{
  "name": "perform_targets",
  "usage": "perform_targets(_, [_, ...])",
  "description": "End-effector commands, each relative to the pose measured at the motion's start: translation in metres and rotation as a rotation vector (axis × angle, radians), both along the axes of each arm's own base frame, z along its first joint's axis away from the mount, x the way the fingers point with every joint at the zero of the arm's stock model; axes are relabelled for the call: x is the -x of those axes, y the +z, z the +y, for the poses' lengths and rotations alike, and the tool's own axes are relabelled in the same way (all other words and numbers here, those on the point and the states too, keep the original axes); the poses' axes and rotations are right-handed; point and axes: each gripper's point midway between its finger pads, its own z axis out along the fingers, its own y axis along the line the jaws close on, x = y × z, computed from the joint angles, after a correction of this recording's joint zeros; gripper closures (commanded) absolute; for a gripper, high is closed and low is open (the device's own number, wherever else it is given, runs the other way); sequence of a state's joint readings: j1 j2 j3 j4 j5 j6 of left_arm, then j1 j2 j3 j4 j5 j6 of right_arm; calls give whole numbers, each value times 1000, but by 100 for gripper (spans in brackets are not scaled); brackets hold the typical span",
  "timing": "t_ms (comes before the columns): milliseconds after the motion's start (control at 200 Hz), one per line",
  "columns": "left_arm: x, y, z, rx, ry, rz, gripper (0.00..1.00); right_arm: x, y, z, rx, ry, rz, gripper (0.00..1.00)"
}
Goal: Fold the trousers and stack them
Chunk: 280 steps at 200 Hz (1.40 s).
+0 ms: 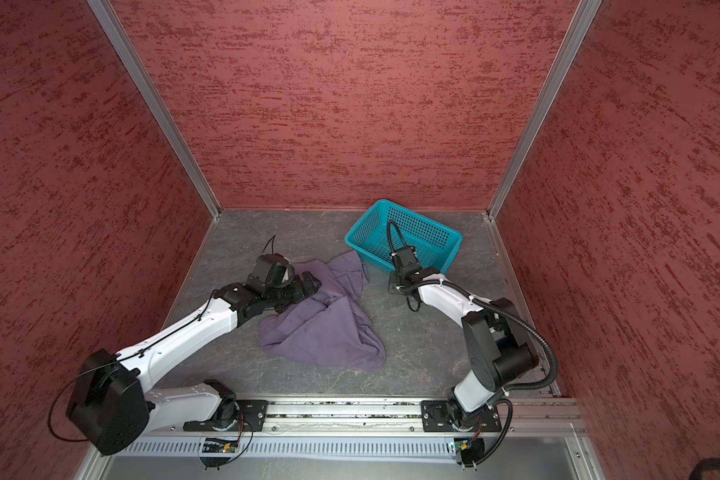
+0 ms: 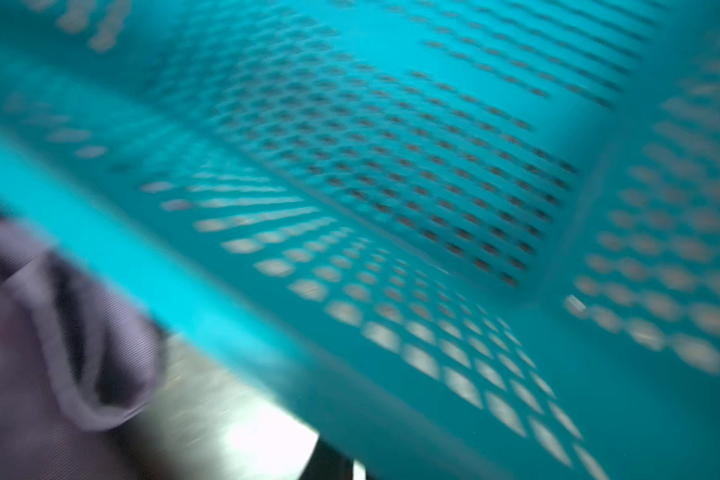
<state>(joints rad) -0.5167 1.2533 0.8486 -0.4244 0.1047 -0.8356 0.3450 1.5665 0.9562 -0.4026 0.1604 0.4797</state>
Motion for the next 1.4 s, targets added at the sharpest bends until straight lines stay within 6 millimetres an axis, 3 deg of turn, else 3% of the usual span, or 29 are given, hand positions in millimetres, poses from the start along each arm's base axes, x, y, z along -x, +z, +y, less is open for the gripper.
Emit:
perform_targets(0, [-3, 0, -6, 21, -20, -7, 0, -9, 38, -71, 15, -211, -141, 86])
perform_targets(95, [-4, 1, -7, -7, -40, -15, 0, -10, 58, -106, -12, -293, -225, 83])
perform_targets(140, [-4, 0, -6, -10, -30, -12, 0, -11, 66, -109, -10, -289, -249, 84])
perform_targets(190, [-3, -2, -7, 2, -24, -7, 0, -13, 76, -98, -57, -247, -274, 91])
perform_targets(255, [-3, -1, -10, 13, -27, -11, 0, -13, 92, -69, -120, -162, -323, 95])
perform_targets(351, [-4, -3, -7, -1, -11, -10, 0, -10, 118, -22, -70, -52, -391, 96])
perform_targets(481, [-7, -2, -12, -2, -13, -1, 0, -18, 137, 54, -108, 138, -399, 90])
perform_targets(546, [-6, -3, -13, -17, -12, -4, 0, -29, 136, 81, -99, 195, -389, 89])
perform_targets(661, [-3, -6, -16, -7, 6, 7, 0, -56, 113, 135, -64, 312, -310, 85])
perform_targets(817, [4, -4, -6, -55, 28, 10, 0, -95, 94, 188, -7, 406, -274, 82])
perform_targets(907, [9, -6, 2, -67, 54, 11, 0, -114, 81, 209, 2, 437, -253, 82])
perform_targets(1087, [14, -12, 14, -89, 92, 38, 0, -145, 44, 206, 118, 375, -197, 79])
perform_targets(1237, [12, -11, 17, -113, 96, 39, 0, -156, 24, 166, 168, 270, -148, 79])
perform_targets(1398, [9, -17, 15, -106, 93, 65, 0, -151, 28, 123, 155, 201, -151, 77])
